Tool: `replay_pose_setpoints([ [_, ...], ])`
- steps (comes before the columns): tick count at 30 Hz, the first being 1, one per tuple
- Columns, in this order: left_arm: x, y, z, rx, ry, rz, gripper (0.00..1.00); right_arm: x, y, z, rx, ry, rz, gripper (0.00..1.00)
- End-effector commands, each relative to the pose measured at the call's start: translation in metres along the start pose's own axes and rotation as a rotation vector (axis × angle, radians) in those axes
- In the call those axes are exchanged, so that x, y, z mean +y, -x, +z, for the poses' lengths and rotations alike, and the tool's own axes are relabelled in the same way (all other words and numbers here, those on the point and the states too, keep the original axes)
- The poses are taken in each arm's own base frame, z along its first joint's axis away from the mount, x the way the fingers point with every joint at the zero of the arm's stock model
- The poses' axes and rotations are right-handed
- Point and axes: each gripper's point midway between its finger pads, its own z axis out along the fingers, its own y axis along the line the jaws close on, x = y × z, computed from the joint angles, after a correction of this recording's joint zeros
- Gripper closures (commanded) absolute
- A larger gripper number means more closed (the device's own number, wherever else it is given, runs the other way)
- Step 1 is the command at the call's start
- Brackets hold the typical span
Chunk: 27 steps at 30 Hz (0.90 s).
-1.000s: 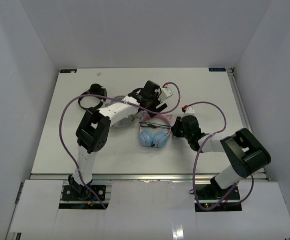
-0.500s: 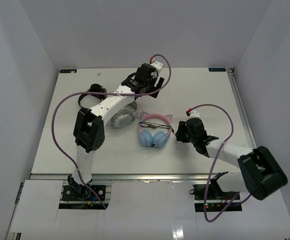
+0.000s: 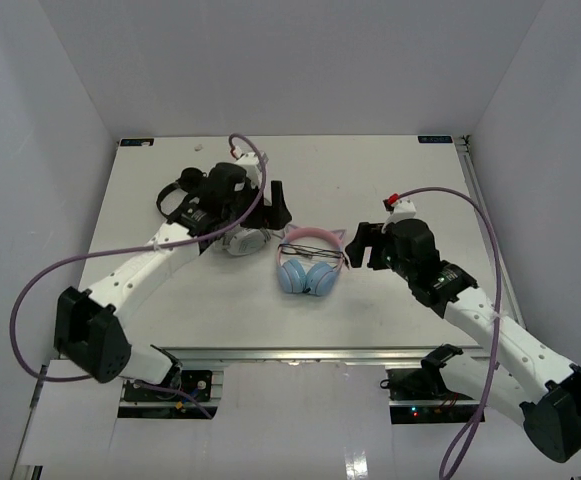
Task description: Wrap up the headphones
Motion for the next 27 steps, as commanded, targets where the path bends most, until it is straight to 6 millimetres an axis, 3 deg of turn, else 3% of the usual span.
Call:
replay_pose_setpoints([
  [1, -0.044, -0.001, -0.041, -0.154, -0.203, -0.047, 0.02, 0.019, 0.037, -0.036, -0.035, 0.054, -0.083, 0.15],
  [4, -0.06, -0.005, -0.067, -0.217, -0.262, -0.055, 0.02, 0.029, 0.043, -0.046, -0.038, 0.113, -0.115, 0.09],
  [7, -0.072, -0.018, -0.081, -0.231, -0.305, -0.026, 0.02, 0.036, 0.04, -0.047, -0.037, 0.162, -0.125, 0.02],
  [10, -0.087, -0.037, -0.089, -0.254, -0.332, 0.007, 0.02, 0.031, 0.039, -0.046, -0.096, 0.151, -0.098, 0.03],
  [11, -0.089, -0.055, -0.087, -0.242, -0.326, 0.024, 0.02, 0.024, 0.028, -0.042, -0.106, 0.131, -0.08, 0.04],
  [13, -0.089, -0.056, -0.091, -0.265, -0.305, 0.037, 0.02, 0.02, 0.027, -0.044, -0.136, 0.124, -0.06, 0.06],
  [17, -0.071, -0.064, -0.102, -0.363, -0.258, 0.035, 0.02, 0.012, 0.028, -0.052, -0.191, 0.099, -0.021, 0.1],
  [19, -0.065, -0.053, -0.117, -0.48, -0.271, 0.001, 0.02, 0.013, 0.028, -0.055, -0.197, 0.108, -0.022, 0.1],
  [22, -0.05, -0.063, -0.113, -0.514, -0.233, 0.006, 0.02, 0.014, 0.028, -0.057, -0.207, 0.118, -0.023, 0.1],
  [27, -0.04, -0.062, -0.106, -0.506, -0.166, 0.023, 0.02, 0.013, 0.026, -0.059, -0.209, 0.123, -0.029, 0.1],
])
